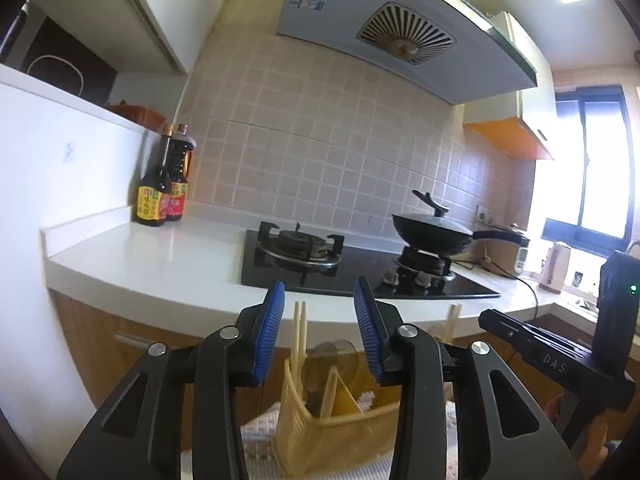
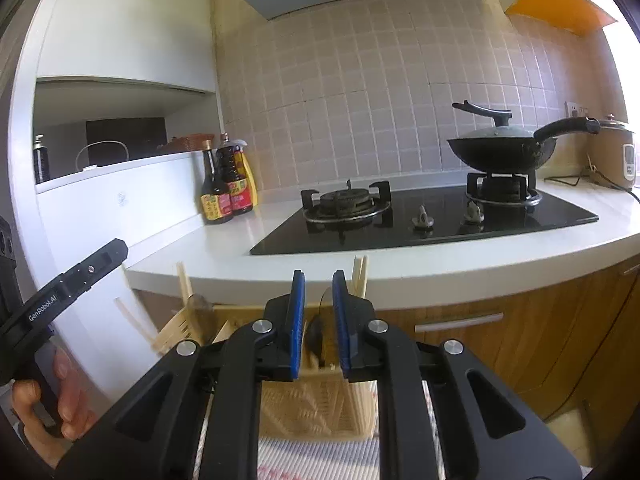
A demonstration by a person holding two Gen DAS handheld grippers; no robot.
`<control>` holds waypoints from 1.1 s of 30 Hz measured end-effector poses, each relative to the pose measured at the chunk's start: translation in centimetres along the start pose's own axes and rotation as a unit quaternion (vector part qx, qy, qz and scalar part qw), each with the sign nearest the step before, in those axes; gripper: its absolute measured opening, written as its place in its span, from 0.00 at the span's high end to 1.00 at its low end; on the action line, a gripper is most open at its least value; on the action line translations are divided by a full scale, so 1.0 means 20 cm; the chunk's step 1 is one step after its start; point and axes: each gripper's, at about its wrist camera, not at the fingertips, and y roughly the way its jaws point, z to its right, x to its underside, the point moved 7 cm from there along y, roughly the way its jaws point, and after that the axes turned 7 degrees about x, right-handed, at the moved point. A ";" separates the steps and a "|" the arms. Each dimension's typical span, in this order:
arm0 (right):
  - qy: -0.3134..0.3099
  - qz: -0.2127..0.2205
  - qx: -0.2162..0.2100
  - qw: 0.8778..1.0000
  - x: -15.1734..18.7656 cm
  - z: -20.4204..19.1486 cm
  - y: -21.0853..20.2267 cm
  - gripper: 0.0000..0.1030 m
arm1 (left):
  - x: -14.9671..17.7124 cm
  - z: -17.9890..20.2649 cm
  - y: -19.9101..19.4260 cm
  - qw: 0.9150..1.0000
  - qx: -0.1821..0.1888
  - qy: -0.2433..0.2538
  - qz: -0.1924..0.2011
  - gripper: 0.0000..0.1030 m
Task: Organize utensils
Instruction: 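Carry both chopsticks over the basket and open both tools to drop them, then grasp a clear spoon with the left tool while the right grasps another clear spoon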
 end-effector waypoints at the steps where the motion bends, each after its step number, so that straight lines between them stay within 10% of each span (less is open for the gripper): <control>1: 0.001 -0.005 -0.004 1.000 0.01 0.00 -0.05 0.87 | 0.00 0.01 -0.04 1.000 0.003 -0.001 -0.006 0.60; 11: -0.032 -0.126 0.015 0.991 0.19 -0.03 -0.32 0.71 | 0.22 0.11 -0.31 0.985 0.056 -0.047 -0.157 0.44; 24: -0.028 -0.374 0.002 0.927 0.78 -0.05 -0.36 0.71 | 1.04 0.24 -0.44 0.902 0.070 -0.017 -0.425 0.44; 33: -0.020 -0.431 -0.027 0.902 0.98 -0.10 -0.32 0.69 | 1.16 0.30 -0.40 0.881 0.079 0.014 -0.465 0.46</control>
